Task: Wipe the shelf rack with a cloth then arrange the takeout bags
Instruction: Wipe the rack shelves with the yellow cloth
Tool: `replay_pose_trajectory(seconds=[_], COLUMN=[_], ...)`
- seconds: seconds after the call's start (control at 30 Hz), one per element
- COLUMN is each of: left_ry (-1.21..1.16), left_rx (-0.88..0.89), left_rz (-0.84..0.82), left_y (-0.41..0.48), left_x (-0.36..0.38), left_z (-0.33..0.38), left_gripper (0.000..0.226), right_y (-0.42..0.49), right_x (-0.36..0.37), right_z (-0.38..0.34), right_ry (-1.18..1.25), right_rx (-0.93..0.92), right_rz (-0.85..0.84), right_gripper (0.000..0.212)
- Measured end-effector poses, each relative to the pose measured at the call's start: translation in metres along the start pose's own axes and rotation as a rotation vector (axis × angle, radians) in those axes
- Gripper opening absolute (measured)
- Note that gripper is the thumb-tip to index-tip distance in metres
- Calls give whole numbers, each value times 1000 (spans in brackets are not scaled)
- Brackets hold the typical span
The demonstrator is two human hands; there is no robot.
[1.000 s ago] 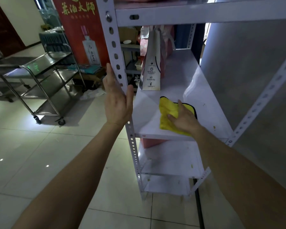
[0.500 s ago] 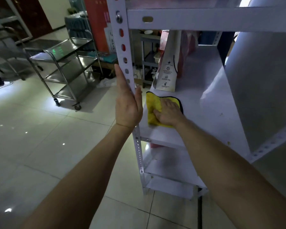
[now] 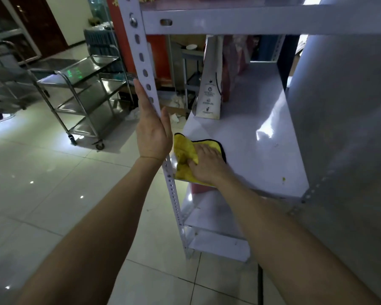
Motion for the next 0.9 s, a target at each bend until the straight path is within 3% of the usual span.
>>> replay_pose_trajectory(seconds=[0.17, 0.27, 0.53, 0.67, 0.77, 0.9], left_ry=[233, 313, 350, 253, 318, 450], left_rx=[111, 308, 500, 592, 500, 328], left_rz=[197, 222, -16, -301, -518, -689], left_y=[-7, -30, -76, -102, -114, -118], left_x=[-21, -15, 32, 79, 116, 148], left_z=[13, 46, 76, 76, 56, 14], left_gripper=[73, 75, 69, 55, 52, 66], right_y=[-41, -62, -125, -144, -142, -127], right_x=[-30, -48, -82, -89, -89, -97], right_z=[45, 71, 133, 148, 152, 167], right_ry=[8, 14, -37, -45, -51, -77], right_rx=[87, 179, 421, 506, 539, 581], right_rz=[82, 134, 286, 334, 336, 360], right_gripper=[67, 68, 66, 67, 67, 68])
Point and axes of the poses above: each hand's wrist, its own y-axis towards the middle knuckle, its own x-axis out of the palm, z = x × y, the point moved 10 cm from there along y, towards the middle knuckle, and after that the axes turned 8 degrees about y, right-handed, at the moved point
